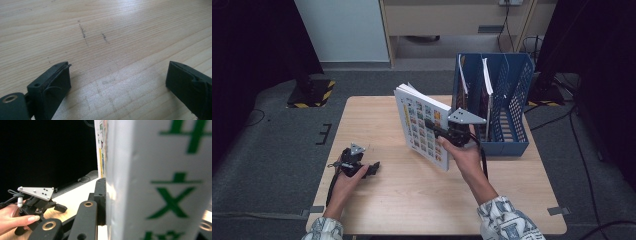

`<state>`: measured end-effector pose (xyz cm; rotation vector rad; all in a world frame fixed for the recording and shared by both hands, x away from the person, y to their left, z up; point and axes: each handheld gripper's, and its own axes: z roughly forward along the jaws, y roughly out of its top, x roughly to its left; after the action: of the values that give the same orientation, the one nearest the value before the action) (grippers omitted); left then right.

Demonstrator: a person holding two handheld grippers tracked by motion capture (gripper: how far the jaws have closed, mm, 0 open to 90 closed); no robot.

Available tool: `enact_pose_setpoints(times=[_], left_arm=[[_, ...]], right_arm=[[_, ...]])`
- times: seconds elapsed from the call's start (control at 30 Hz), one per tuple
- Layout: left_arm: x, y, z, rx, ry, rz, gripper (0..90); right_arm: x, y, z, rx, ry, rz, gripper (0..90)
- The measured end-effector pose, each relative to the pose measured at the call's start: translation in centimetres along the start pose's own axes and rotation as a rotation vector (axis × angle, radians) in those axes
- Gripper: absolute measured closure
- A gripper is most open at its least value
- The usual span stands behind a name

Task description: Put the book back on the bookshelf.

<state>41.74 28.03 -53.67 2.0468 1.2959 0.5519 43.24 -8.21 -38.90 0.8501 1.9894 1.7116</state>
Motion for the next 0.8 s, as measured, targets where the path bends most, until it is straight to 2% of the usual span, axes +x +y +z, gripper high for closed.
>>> enact_pose_setpoints(times=[0.8], left_arm=[[-0.1,0.0,0.0,0.005,0.0,0.0,4.3]], right_arm=[[-0.6,-0.7,-4.2,-0.028,0.019,0.009,73.9]])
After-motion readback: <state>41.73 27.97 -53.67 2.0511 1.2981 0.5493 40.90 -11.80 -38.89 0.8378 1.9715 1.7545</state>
